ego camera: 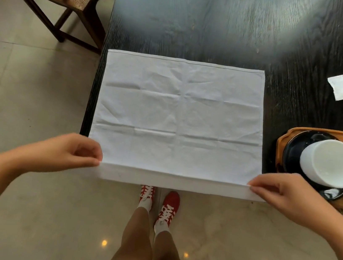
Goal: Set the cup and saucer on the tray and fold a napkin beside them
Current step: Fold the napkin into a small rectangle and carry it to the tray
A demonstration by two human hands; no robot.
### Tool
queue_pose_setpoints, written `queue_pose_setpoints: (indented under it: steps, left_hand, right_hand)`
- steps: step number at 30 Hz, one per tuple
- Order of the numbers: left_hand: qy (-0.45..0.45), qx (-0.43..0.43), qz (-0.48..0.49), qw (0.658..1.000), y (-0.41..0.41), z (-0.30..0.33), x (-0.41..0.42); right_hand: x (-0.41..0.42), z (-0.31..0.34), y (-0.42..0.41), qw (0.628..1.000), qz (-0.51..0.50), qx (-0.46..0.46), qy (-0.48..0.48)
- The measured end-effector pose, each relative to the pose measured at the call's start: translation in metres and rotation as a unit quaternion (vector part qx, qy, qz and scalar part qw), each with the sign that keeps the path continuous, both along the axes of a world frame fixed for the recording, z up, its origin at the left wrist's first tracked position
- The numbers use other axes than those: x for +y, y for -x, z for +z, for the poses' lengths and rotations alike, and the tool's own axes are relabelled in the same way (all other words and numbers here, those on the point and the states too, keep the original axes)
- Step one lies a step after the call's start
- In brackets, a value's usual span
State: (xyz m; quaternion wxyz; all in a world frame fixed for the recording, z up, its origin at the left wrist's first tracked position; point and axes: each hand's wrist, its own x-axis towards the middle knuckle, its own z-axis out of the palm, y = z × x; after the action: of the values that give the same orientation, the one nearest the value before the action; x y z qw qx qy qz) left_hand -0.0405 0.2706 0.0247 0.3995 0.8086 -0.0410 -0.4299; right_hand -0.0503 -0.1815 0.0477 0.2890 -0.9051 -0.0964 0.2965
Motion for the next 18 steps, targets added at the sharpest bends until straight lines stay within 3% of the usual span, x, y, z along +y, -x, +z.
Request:
queue_pose_setpoints:
  steps: [4, 10, 13, 18]
  left_hand:
    - [-0.035, -0.181, 0.066, 0.981, -0.048, 0.004, -0.004]
    - [-0.126, -0.428, 0.035, 0.894, -0.126, -0.002, -0.020]
    - [-0.148, -0.467, 0.011, 0.872, -0.160, -0.020, -0.023]
    - [-0.162, -0.432, 0.009, 0.887, -0.195, -0.055, -0.026]
  right_hand:
    - [0.013, 0.009, -0.054, 0.993, -0.025, -0.113, 0.011]
    - [0.027, -0.018, -0.144, 0.974, -0.081, -0.196, 0.082]
    - [0.034, -0.036, -0.179, 0.971, -0.077, -0.193, 0.116]
    - [0.040, -0.058, -0.219, 0.963, -0.026, -0.216, 0.162]
